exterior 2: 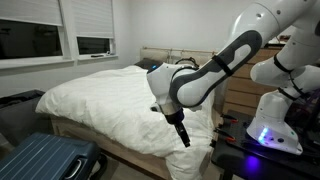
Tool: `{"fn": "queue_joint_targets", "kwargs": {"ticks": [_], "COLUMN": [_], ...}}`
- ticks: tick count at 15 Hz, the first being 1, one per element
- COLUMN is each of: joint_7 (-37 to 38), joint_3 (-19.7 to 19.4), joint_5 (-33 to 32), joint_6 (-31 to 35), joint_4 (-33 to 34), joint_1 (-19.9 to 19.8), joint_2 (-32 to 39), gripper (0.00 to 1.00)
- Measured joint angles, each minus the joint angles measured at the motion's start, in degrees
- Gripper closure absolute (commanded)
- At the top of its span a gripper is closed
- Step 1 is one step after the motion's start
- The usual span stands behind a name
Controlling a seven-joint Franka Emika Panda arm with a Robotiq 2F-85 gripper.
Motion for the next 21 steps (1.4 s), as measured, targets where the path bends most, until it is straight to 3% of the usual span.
{"fn": "queue_joint_targets", "kwargs": {"ticks": [9,21], "joint_7": [-0.1,5.0], "joint_3": [-13.7,-35.8], "joint_5": [-5.0,-19.6], "joint_6": [-0.2,-0.2], "joint_4": [-4.1,-8.4], "joint_1": [0.7,8.4], "joint_2": [0.4,10.1], "gripper": [0.00,0.00]}}
